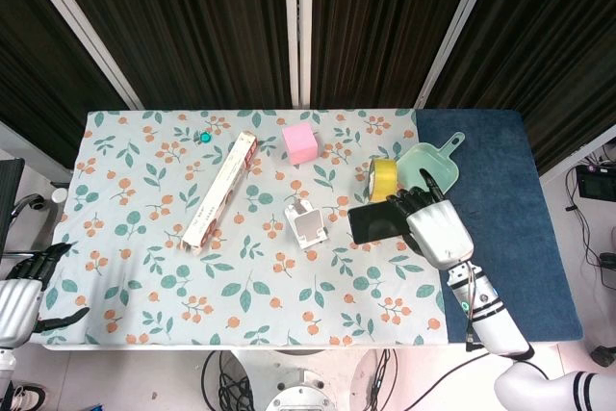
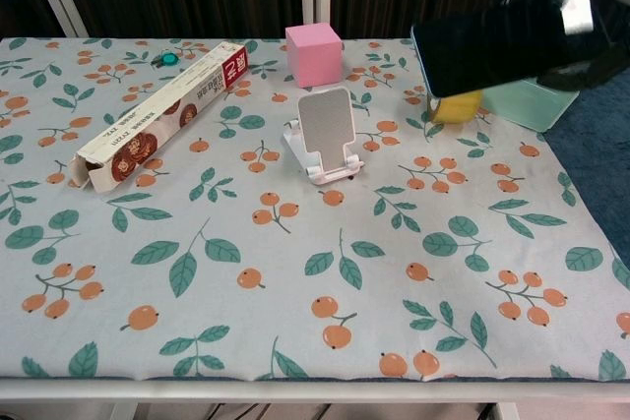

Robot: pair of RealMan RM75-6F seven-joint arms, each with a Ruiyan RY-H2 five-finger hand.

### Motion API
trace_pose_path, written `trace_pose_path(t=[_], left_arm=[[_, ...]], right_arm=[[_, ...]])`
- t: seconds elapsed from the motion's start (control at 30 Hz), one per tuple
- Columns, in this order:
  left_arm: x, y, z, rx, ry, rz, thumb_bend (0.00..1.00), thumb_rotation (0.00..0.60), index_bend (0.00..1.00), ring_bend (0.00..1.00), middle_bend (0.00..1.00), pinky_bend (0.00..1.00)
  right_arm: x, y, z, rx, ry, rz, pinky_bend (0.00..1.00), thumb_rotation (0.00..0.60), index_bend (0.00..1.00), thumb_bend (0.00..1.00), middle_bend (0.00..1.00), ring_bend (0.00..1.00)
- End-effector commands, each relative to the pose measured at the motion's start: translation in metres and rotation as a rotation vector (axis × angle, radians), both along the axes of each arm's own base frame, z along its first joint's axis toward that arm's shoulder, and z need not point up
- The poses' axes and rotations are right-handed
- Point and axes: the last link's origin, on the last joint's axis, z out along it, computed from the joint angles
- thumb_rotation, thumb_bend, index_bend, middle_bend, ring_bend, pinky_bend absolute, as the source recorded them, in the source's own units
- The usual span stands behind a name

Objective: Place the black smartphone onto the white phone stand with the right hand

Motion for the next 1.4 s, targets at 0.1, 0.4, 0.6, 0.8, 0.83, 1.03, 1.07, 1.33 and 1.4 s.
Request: trace_pose_path(t=[0.1, 0.4, 0.6, 0.8, 0.83, 1.03, 1.07, 1.33, 1.4], left_arm=[[-0.003, -0.001, 0.001, 0.003, -0.002, 0.007, 0.06, 0.485, 0.11, 0.15, 0.12, 0.22], [-0.007, -0.002, 0.003, 0.009, -0.002, 0.016, 0.06, 0.487, 0.11, 0.15, 0.12, 0.22], [-0.007, -0.001, 0.001, 0.011, -0.003, 0.022, 0.06, 0.488, 0.11, 0.15, 0.12, 0.22], [-0.008, -0.001, -0.002, 0.006, -0.004, 0.029, 0.06, 0.486, 0.11, 0.15, 0.12, 0.22], [-0.008, -0.001, -0.003, 0.005, -0.005, 0.031, 0.06, 0.485, 0.11, 0.15, 0.12, 0.22], [-0.011, -0.002, -0.004, 0.005, -0.006, 0.038, 0.06, 0.485, 0.11, 0.15, 0.12, 0.22], [-0.011, -0.003, -0.004, 0.004, -0.006, 0.04, 0.06, 0.485, 0.11, 0.15, 0.12, 0.22], [-0.015, -0.005, -0.003, 0.007, -0.007, 0.051, 0.06, 0.485, 0.11, 0.15, 0.12, 0.22], [-0.015, -0.006, -0.003, 0.004, -0.009, 0.053, 0.06, 0.486, 0.11, 0.15, 0.12, 0.22]], right_arm=[[0.041, -0.025, 0.013, -0.186, 0.208, 0.298, 0.0, 0.6, 0.62, 0.48, 0.42, 0.45], [0.074, -0.047, 0.012, -0.273, 0.5, 0.697, 0.0, 0.6, 0.59, 0.45, 0.4, 0.45], [0.085, -0.059, 0.01, -0.294, 0.735, 0.968, 0.0, 0.6, 0.6, 0.45, 0.4, 0.45], [0.085, -0.077, 0.007, -0.273, 0.855, 1.051, 0.0, 0.6, 0.59, 0.44, 0.38, 0.44], [0.084, -0.079, 0.006, -0.269, 0.872, 1.058, 0.0, 0.6, 0.59, 0.44, 0.38, 0.43], [0.081, -0.089, -0.001, -0.216, 0.935, 1.083, 0.0, 0.6, 0.55, 0.43, 0.34, 0.4], [0.081, -0.09, -0.003, -0.206, 0.927, 1.088, 0.0, 0.6, 0.54, 0.43, 0.34, 0.39], [0.08, -0.092, -0.017, -0.146, 0.888, 1.114, 0.0, 0.6, 0.5, 0.43, 0.32, 0.37], [0.08, -0.093, -0.021, -0.124, 0.895, 1.127, 0.0, 0.6, 0.5, 0.43, 0.31, 0.36]])
